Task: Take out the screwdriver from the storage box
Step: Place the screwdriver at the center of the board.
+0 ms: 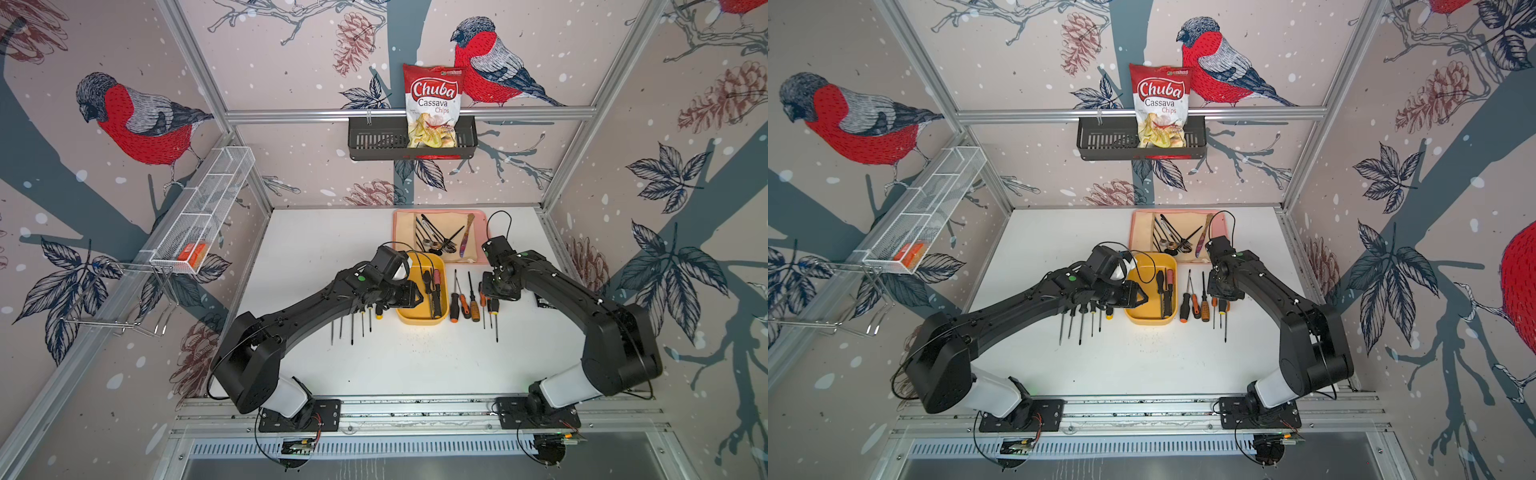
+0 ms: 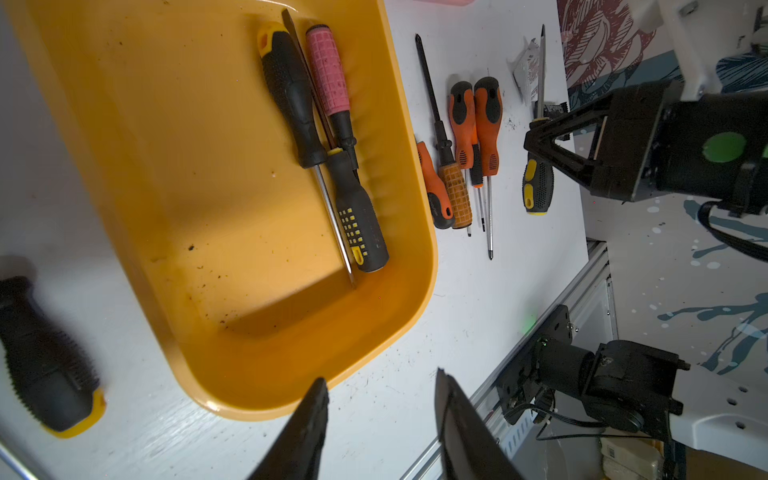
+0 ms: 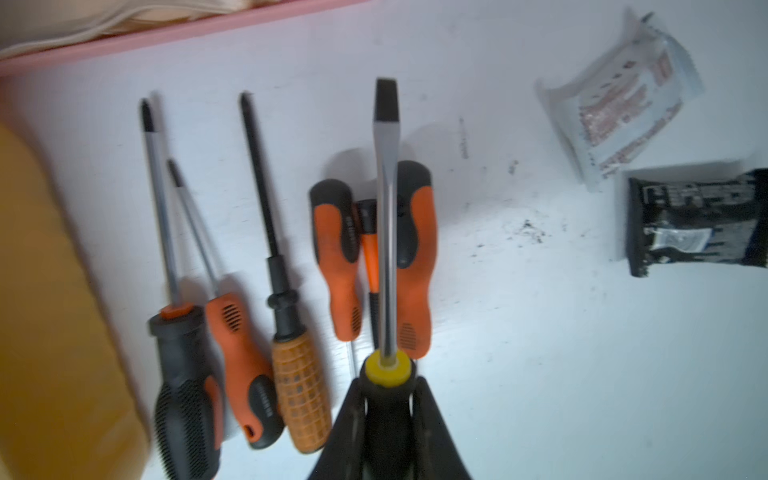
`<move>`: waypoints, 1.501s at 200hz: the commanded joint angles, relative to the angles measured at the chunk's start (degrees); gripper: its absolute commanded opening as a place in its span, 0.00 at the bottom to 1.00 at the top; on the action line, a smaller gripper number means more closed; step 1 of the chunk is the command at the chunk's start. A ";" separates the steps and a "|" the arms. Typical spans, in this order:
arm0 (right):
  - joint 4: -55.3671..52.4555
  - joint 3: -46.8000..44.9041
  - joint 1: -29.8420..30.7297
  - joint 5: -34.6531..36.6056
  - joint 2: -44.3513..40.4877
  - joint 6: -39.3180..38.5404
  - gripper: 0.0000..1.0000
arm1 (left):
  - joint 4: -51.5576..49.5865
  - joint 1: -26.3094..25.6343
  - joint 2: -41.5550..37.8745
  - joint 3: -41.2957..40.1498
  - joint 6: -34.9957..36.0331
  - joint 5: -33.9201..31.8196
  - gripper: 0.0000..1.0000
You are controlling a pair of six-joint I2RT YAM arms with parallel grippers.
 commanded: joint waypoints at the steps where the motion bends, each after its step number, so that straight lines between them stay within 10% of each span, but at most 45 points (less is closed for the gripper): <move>1: 0.38 -0.20 -0.84 5.79 1.49 -1.41 0.13 | 1.64 -0.17 0.22 0.10 -0.23 -0.65 0.45; 300: 3.79 -2.68 -0.94 7.80 6.47 0.19 0.30 | 0.62 -0.23 4.26 1.78 0.14 -2.01 0.44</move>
